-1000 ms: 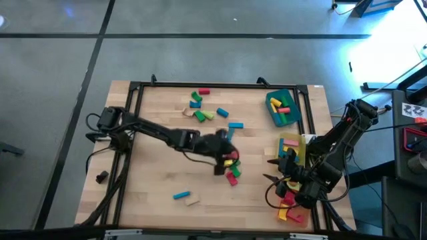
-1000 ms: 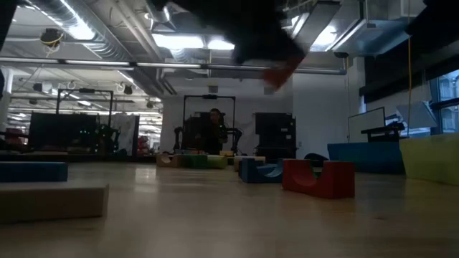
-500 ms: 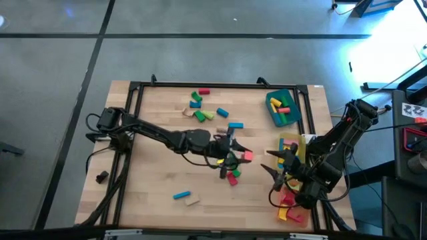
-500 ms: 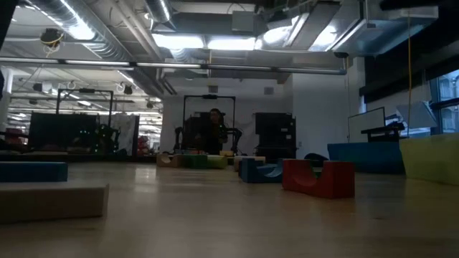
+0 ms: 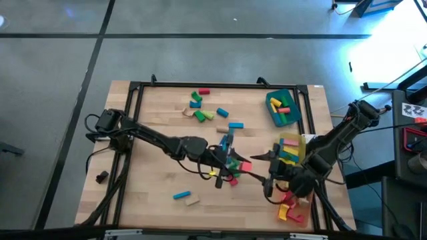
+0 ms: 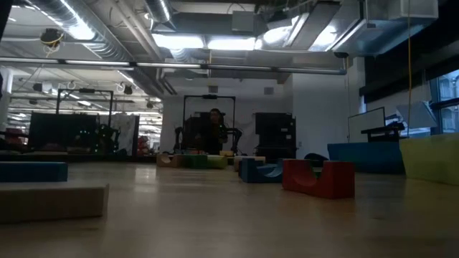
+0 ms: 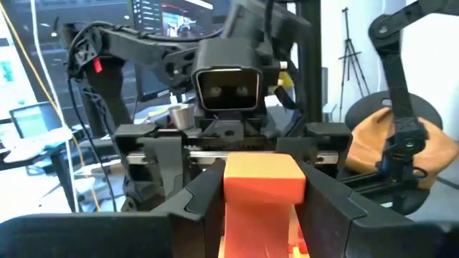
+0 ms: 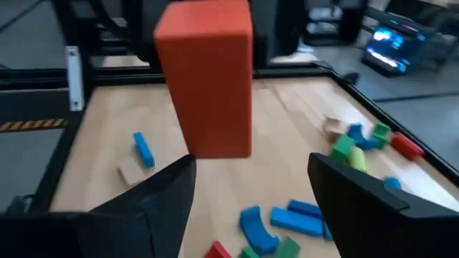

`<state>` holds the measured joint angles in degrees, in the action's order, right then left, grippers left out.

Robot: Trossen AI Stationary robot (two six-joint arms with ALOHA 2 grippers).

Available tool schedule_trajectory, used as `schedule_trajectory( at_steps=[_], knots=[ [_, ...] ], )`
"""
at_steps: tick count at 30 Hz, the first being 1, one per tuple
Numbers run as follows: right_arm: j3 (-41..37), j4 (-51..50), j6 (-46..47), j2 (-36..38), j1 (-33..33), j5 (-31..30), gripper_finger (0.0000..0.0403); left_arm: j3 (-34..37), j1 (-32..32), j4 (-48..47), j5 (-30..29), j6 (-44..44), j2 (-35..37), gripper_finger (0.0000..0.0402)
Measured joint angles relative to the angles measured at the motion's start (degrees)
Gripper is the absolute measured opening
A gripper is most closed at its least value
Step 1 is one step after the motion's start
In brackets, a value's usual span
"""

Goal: Sort blocks by size
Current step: Put the orange arch block into the orange bin

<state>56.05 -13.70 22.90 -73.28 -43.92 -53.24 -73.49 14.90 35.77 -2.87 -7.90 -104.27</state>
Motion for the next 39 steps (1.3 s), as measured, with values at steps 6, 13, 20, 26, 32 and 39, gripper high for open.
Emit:
schedule_trajectory(
  at_steps=[6, 13, 20, 26, 32, 39],
  knots=[
    [0.0, 7.9, -6.6, -0.1, 3.9, 5.3, 0.0271, 0.0, 0.1, 0.1, -0.1, 0.0, 0.0, 0.0129],
    [0.0, 11.2, -9.9, -2.2, 7.4, 12.5, 0.0271, 0.0, 0.1, 0.6, -0.1, 0.0, 0.0, 0.0129],
    [0.0, 11.5, -9.9, -4.6, 8.4, 12.3, 0.0237, 0.0, 0.1, 0.6, -0.1, 0.0, 0.0, 0.0129],
    [0.0, 12.3, -10.0, -4.7, 8.3, 11.9, 0.0153, 0.0, 0.1, -1.8, -0.2, 0.0, 0.0, 0.013],
    [0.0, 13.0, -11.2, -4.7, 8.3, 11.7, 0.0138, 0.0, 0.1, -2.3, -0.5, -0.1, 0.0, 0.013],
    [0.0, 12.9, -9.4, -4.7, 8.3, 13.4, 0.0148, 0.0, 0.1, -3.1, -0.2, 1.9, 0.0, 0.013]
  ],
)
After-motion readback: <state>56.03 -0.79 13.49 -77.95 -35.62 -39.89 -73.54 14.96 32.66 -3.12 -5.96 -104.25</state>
